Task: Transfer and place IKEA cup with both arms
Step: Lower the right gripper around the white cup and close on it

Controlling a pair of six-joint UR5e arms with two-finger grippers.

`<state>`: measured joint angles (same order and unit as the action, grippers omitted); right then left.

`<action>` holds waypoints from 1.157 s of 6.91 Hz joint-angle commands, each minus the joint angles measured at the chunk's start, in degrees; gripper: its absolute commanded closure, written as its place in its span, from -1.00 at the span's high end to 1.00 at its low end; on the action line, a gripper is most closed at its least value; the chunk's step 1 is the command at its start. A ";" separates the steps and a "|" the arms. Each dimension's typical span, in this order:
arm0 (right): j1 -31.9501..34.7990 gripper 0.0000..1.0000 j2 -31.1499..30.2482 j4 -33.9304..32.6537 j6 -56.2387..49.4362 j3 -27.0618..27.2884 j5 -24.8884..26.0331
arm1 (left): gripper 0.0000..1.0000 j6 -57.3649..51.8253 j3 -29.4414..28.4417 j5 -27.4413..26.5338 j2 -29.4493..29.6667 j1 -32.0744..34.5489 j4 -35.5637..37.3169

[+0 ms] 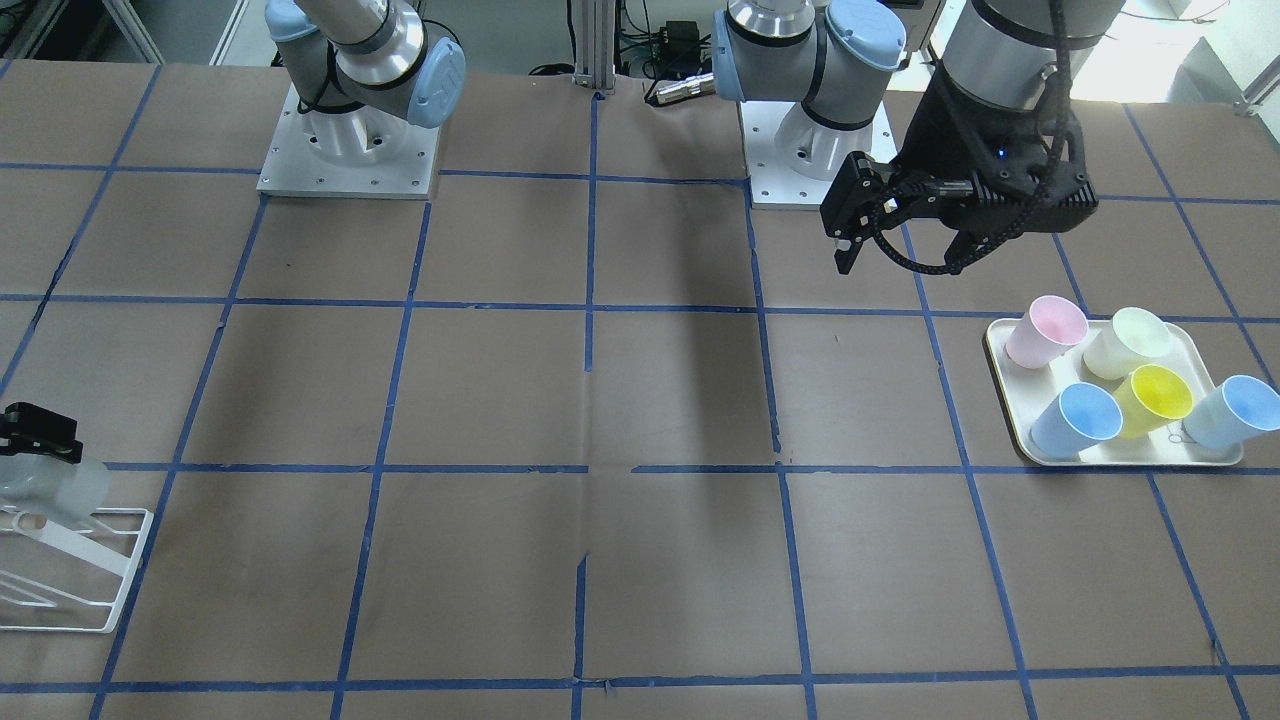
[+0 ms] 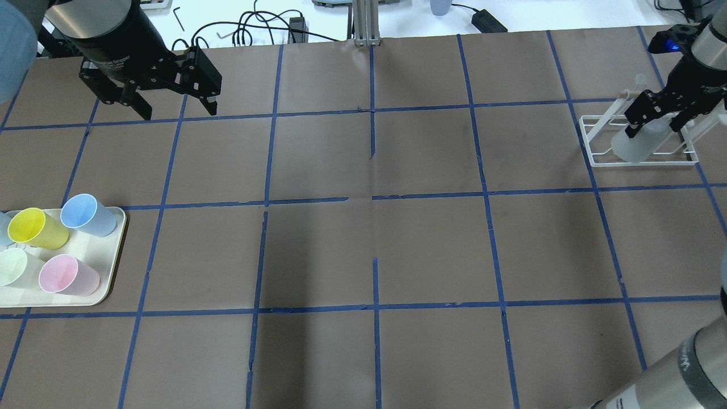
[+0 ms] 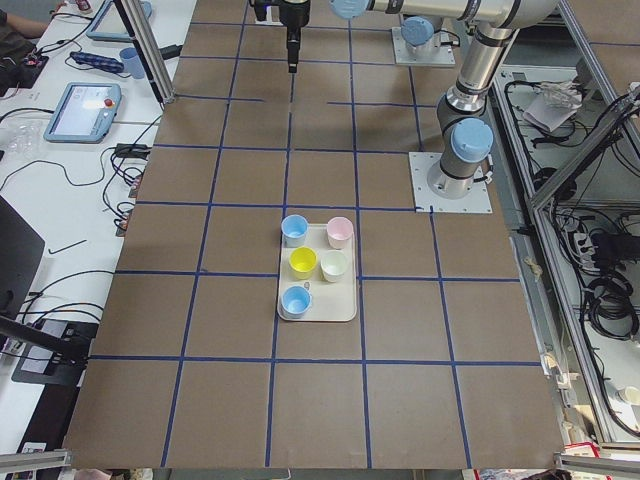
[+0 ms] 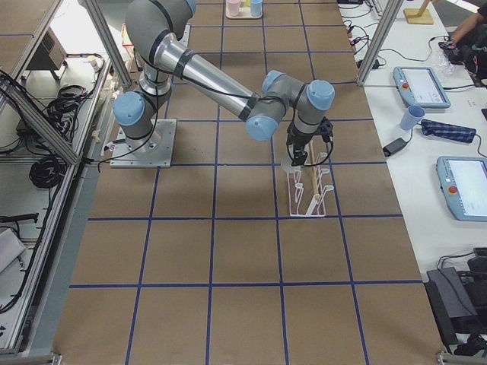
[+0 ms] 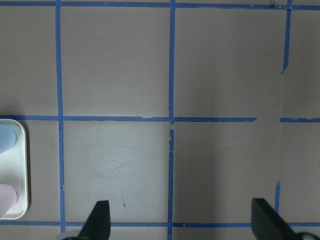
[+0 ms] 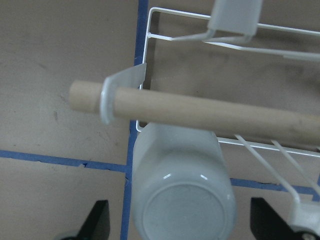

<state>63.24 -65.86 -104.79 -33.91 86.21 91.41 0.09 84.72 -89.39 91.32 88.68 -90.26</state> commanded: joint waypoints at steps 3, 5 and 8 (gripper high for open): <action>0.04 0.78 1.18 -0.68 -0.01 0.10 -0.10 | 1.00 0.00 0.09 0.01 0.00 0.00 0.00; 0.04 0.32 1.18 -0.68 -0.01 -0.16 -0.01 | 1.00 0.00 0.00 0.01 0.00 0.00 0.00; 0.04 -0.08 0.74 -0.51 -0.01 -0.78 -0.18 | 1.00 0.00 0.00 0.01 0.00 0.00 0.00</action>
<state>63.28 -65.00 -105.33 -33.86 85.63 91.29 0.09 84.73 -89.38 91.32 88.68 -90.26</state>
